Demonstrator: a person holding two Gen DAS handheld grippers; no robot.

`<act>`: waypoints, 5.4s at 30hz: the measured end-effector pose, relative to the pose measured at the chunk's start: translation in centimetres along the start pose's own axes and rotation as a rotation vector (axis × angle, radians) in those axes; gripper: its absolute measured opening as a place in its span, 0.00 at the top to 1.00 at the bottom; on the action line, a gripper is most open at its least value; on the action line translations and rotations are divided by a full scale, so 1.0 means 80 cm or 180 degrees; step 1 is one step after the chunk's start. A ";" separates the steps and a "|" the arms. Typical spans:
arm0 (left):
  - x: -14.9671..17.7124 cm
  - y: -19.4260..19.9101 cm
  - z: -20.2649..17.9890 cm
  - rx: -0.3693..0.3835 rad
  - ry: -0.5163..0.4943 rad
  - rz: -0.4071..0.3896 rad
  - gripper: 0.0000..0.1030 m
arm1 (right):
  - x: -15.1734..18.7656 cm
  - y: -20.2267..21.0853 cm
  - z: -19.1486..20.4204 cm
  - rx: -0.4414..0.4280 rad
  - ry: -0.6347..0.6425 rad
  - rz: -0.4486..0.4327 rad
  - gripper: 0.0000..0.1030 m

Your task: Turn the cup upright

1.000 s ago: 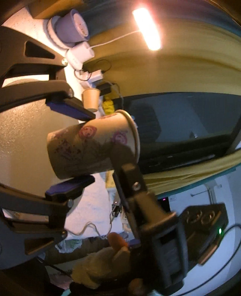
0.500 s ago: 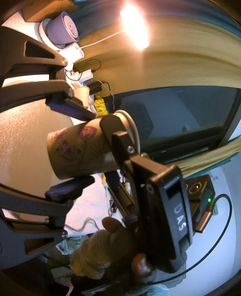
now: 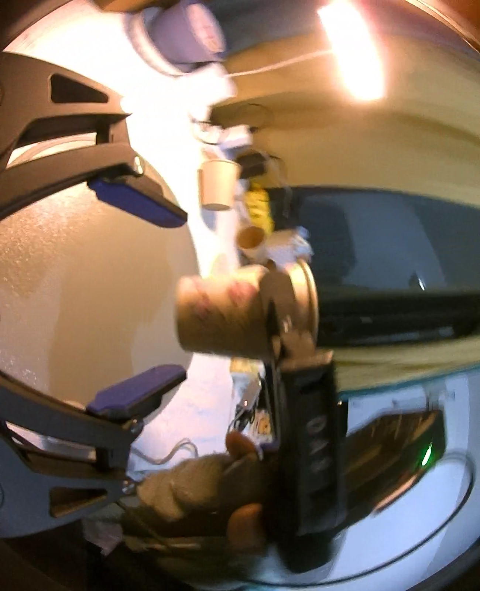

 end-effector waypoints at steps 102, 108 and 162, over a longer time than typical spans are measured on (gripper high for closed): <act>-0.110 0.105 0.004 -0.0464 0.0261 -0.0352 0.07 | 0.005 0.168 0.026 0.1206 0.0367 -0.0658 0.24; -0.114 0.110 0.001 -0.0473 0.0179 -0.0411 0.07 | 0.005 0.164 0.023 0.1192 0.0371 -0.0623 0.24; -0.115 0.108 0.003 -0.0444 0.0174 -0.0382 0.07 | 0.009 0.161 0.016 0.1188 0.0348 -0.0591 0.24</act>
Point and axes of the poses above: each gripper's, at about its wrist camera, not at the fingertips, and y roughly against the way its jaws point, z to its left, x to its underside, the point moved 5 cm from there along -y, roughly the way its jaws point, and after that the axes turned 4 degrees about -y, right-handed, at the moved point
